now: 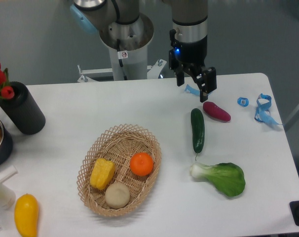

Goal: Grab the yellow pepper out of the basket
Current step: 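Move the open gripper over the wicker basket toward the yellow pepper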

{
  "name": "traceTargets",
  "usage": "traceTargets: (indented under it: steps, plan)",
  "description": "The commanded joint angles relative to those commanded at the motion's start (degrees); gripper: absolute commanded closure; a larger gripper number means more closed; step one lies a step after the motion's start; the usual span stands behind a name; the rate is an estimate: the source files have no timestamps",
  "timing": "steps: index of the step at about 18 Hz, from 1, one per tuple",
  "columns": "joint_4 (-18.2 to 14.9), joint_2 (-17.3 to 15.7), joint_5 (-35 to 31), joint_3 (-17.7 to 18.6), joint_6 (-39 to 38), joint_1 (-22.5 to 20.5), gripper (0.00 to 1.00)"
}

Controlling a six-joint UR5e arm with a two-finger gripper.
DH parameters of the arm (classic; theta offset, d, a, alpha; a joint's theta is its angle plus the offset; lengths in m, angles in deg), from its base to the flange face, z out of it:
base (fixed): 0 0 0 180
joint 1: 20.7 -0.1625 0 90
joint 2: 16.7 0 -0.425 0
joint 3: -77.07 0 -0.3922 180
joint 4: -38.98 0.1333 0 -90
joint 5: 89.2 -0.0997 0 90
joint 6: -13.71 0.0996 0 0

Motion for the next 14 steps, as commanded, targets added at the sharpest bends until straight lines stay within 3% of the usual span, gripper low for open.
traceTargets:
  steps: [7,14]
  plan:
    - [0.8,0.3,0.2,0.0,-1.8,0.1,0.00]
    - [2.0,2.1,4.1,0.9,-13.5,0.8,0.00]
